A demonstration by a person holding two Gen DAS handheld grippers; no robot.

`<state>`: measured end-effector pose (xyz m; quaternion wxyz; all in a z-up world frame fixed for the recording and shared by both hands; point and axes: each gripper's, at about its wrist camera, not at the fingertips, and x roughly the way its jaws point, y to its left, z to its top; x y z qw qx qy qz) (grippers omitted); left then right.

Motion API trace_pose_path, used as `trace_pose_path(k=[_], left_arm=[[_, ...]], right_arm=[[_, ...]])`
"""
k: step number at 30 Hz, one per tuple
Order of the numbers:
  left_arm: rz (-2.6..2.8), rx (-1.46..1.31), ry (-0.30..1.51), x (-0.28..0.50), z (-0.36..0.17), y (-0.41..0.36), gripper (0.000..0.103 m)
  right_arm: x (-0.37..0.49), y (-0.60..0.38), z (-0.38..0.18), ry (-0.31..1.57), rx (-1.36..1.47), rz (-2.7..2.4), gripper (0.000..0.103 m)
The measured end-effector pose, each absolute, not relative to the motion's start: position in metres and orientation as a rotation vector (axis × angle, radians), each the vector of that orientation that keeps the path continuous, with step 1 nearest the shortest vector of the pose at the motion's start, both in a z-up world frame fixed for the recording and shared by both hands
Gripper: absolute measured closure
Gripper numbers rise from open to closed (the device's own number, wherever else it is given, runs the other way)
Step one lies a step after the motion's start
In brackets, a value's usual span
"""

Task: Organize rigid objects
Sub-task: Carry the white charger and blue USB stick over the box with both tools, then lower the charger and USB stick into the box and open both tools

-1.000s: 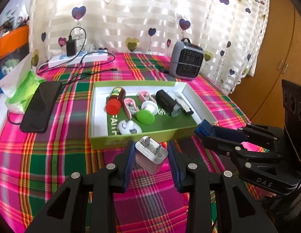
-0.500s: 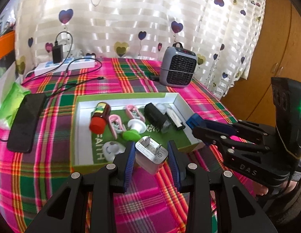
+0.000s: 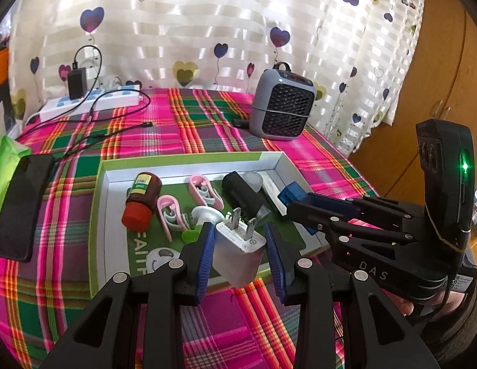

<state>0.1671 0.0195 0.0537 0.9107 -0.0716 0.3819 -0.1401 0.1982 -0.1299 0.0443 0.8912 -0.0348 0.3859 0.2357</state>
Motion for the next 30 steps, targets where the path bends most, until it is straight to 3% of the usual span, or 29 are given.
trace_pose_path(k=[30], left_arm=[[-0.268, -0.148, 0.877, 0.189, 0.028, 0.015, 0.073]], right_arm=[[0.216, -0.124, 0.027, 0.837, -0.084, 0.457, 0.079]])
